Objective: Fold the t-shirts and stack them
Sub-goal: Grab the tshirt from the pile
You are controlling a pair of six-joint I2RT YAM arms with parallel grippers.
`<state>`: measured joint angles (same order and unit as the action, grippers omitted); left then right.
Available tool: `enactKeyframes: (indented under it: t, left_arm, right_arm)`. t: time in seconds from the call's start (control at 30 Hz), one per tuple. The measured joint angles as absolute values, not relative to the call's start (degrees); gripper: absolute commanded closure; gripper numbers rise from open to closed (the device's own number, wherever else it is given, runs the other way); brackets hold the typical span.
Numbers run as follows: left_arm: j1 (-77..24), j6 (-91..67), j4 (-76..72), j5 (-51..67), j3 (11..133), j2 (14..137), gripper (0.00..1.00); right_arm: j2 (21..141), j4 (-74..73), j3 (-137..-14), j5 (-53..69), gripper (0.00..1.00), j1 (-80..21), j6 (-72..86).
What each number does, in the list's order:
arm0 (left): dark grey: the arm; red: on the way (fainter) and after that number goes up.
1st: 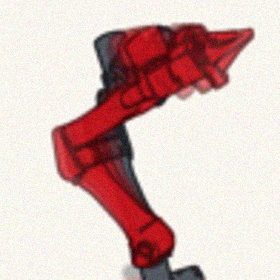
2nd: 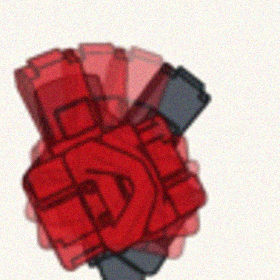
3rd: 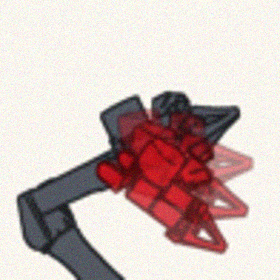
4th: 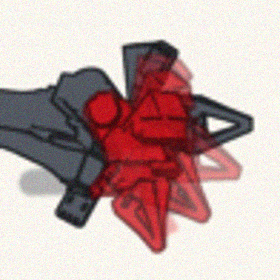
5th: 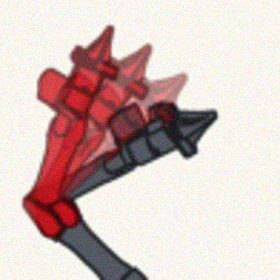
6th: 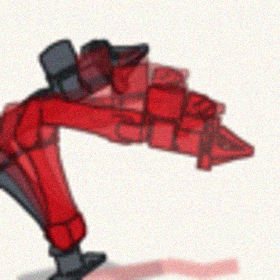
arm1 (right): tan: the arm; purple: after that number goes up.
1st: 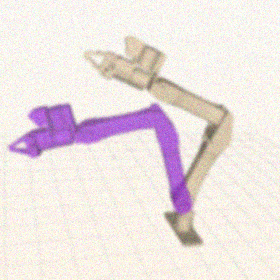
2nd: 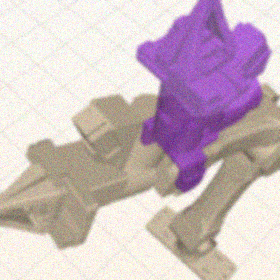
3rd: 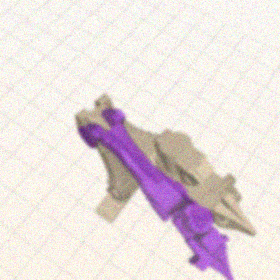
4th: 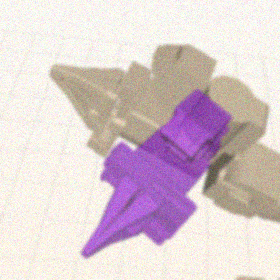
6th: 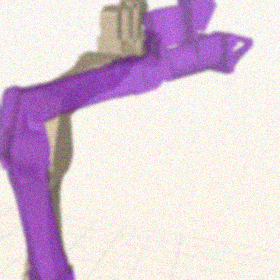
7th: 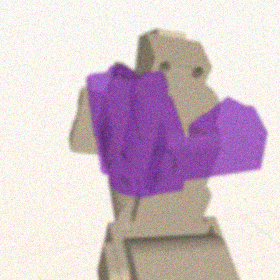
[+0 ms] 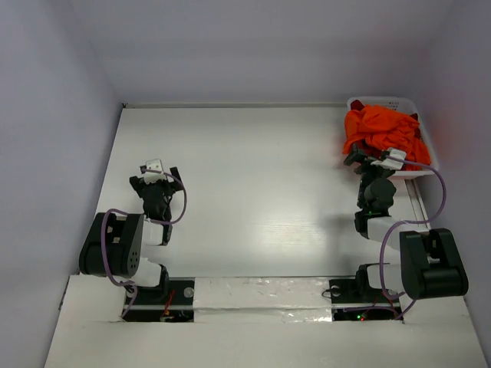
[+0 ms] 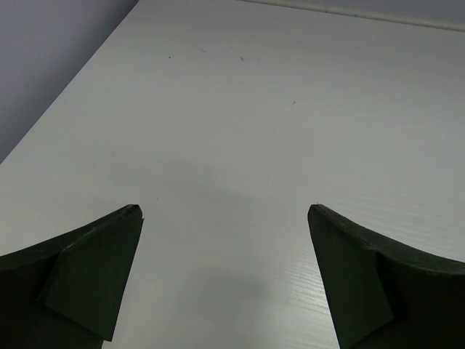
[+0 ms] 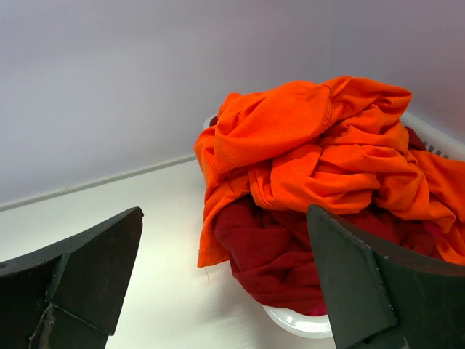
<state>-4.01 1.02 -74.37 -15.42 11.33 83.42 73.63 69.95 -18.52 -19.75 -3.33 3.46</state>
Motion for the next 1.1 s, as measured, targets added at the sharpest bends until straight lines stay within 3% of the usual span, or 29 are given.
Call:
enactKeyframes:
  t: [0.5, 0.63, 0.77, 0.9, 1.1]
  left_arm:
    - [-4.01, 1.02, -74.37, -15.44, 11.33, 83.42, 0.01]
    - [-5.37, 0.08, -72.71, -21.32, 13.04, 82.54, 0.01]
    - [-8.64, -2.17, -54.00, -30.52, 29.54, 79.99, 0.01]
    - [-9.32, -8.84, -35.14, -29.39, 51.35, 79.05, 0.01]
    - [-10.74, -14.31, -22.98, -24.36, 56.97, 70.04, 0.01]
  right_arm:
    - [73.63, 69.95, -18.52, -19.75, 0.00, -3.33, 3.46]
    - [72.75, 66.50, -19.42, -20.47, 0.00, -3.33, 3.68]
    - [70.91, 47.64, -33.04, -23.62, 0.00, -3.33, 4.32]
    - [65.60, 35.59, -44.73, -24.56, 0.00, -3.36, 6.66]
    - [60.47, 17.04, -58.89, -24.01, 0.00, -3.33, 11.25]
